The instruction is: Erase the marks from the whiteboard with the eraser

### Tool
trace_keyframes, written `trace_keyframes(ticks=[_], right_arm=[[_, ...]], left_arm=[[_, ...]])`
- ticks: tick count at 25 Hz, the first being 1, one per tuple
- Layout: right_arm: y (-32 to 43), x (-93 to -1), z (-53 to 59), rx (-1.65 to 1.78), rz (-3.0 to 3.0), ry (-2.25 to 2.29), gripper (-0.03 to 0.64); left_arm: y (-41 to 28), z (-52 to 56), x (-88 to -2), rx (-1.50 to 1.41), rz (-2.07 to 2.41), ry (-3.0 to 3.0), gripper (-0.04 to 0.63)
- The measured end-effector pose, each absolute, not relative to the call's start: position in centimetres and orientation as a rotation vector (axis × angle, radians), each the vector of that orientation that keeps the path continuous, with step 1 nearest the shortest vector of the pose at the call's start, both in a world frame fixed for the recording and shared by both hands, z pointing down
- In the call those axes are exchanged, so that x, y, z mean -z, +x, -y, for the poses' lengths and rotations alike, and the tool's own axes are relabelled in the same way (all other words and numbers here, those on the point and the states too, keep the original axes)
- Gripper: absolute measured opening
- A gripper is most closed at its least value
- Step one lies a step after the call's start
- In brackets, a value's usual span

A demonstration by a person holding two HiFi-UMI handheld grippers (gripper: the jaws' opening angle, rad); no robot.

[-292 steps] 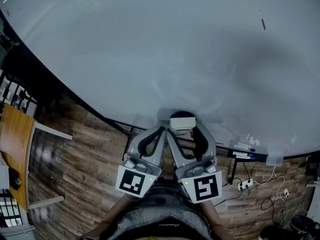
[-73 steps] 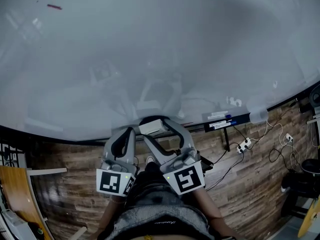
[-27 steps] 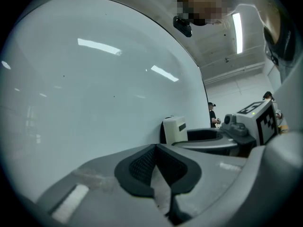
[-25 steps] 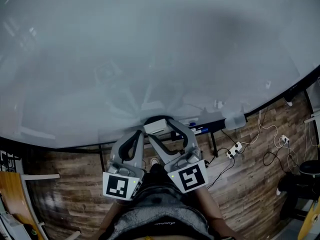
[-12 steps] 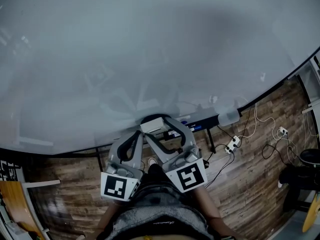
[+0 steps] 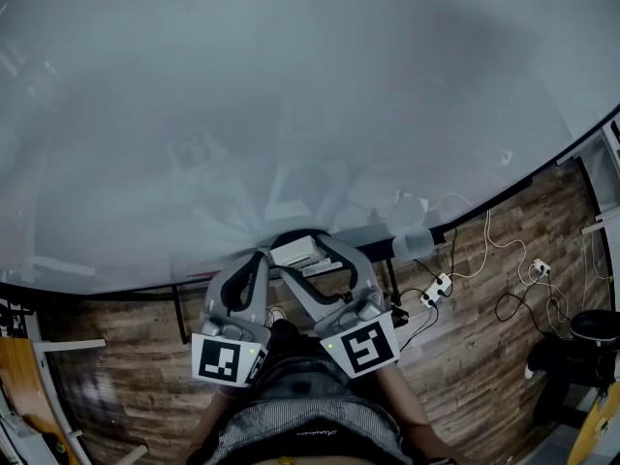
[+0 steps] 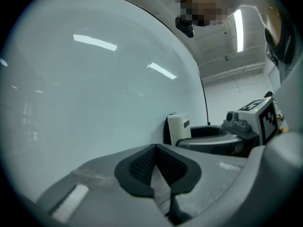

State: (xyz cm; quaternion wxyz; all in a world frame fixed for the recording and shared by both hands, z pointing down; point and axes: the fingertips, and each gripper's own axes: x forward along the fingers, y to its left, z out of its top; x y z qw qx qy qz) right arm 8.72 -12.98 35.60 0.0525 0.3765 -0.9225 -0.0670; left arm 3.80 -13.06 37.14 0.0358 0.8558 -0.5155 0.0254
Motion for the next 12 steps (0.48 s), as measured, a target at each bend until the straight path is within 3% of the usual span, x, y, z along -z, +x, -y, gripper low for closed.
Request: trace_keyframes(ticks=[12], right_arm=[[15.7,-35.9,14.0,0.210,2.808,1.137,0.244]], left_arm=[[10.6,14.1,-36.5,-0.084,1.608,2.673,0.003]])
